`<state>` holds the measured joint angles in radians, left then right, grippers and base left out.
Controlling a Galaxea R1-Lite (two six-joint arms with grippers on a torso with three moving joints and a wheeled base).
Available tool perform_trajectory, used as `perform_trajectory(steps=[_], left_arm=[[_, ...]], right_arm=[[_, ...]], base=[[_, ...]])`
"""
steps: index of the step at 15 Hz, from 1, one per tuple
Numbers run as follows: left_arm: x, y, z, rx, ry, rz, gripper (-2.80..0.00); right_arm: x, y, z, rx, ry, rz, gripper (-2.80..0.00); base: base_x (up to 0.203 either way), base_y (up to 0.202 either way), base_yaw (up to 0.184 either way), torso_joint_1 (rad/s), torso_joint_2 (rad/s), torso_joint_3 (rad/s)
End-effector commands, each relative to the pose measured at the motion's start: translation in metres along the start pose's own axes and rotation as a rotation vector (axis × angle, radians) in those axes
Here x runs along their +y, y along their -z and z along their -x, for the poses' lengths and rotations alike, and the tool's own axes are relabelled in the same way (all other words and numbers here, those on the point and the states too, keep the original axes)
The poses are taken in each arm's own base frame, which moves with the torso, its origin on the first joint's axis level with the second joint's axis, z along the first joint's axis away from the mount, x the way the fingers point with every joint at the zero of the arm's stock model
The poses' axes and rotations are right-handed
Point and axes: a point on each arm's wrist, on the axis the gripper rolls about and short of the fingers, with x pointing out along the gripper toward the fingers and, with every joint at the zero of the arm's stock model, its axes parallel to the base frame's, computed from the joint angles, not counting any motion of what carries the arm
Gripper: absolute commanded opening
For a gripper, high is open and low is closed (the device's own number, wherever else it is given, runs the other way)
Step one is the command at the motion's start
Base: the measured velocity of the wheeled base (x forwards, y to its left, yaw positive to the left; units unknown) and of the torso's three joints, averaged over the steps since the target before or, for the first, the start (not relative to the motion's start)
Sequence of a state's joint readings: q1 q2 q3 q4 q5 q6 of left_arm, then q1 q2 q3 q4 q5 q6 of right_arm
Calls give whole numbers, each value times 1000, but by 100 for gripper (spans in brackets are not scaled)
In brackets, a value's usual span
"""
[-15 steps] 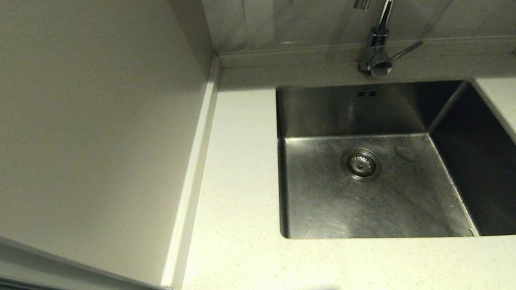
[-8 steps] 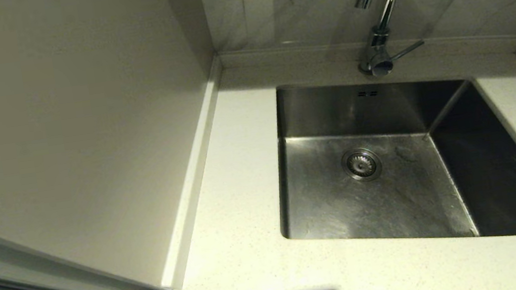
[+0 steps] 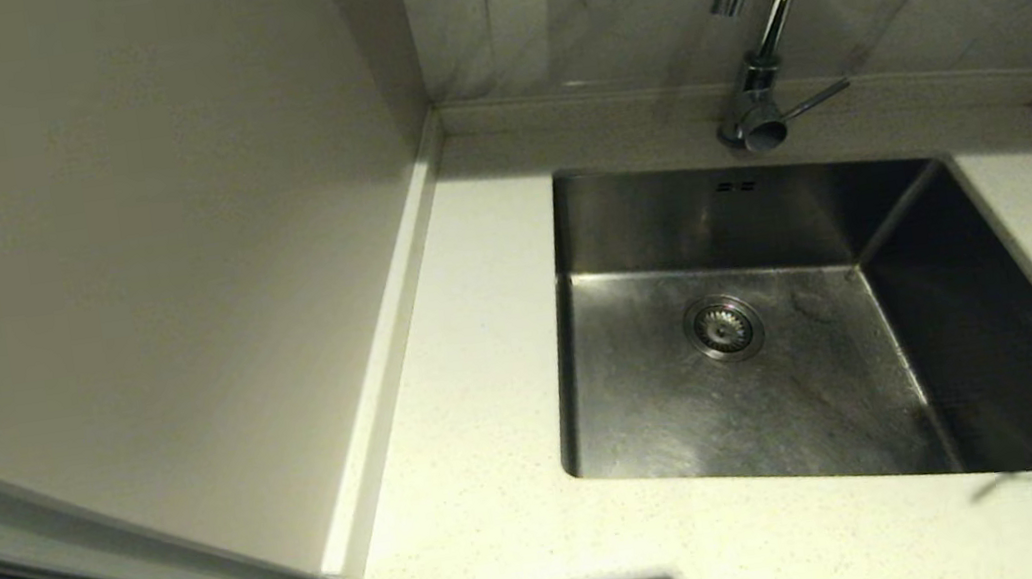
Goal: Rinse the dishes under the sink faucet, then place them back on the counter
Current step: Put a plate into the sink
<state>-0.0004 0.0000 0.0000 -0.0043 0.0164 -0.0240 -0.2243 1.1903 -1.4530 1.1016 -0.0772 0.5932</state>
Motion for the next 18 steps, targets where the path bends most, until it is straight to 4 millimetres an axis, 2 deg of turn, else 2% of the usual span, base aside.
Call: perform_trajectory(steps=[1, 3, 5, 7, 9, 11, 16, 18], left_arm=[[0, 0, 0, -3, -1, 1, -280], [0, 0, 0, -3, -1, 1, -280], [0, 0, 0, -3, -1, 1, -280], [0, 0, 0, -3, -1, 1, -280], [0, 0, 0, -3, -1, 1, -280], [0, 0, 0, -3, -1, 1, -280], [0, 0, 0, -3, -1, 1, -280], [0, 0, 0, -3, -1, 1, -280]], right_arm=[[2, -8, -25, 114, 62, -54, -280], [-7, -5, -39, 115, 98, -3, -280], [-17, -4, -63, 93, 128, 32, -280], [-21, -13, -98, 32, 123, 84, -280], [-20, -23, -119, 28, 123, 117, -280], [-13, -39, -122, 21, 126, 170, -280], [-12, -40, -105, 206, 188, 240, -280], [-15, -34, -100, 253, 207, 236, -280]], base=[[0, 0, 0, 0, 0, 0], [0, 0, 0, 0, 0, 0], [0, 0, 0, 0, 0, 0], [0, 0, 0, 0, 0, 0], [0, 0, 0, 0, 0, 0], [0, 0, 0, 0, 0, 0], [0, 0, 0, 0, 0, 0], [0, 0, 0, 0, 0, 0]])
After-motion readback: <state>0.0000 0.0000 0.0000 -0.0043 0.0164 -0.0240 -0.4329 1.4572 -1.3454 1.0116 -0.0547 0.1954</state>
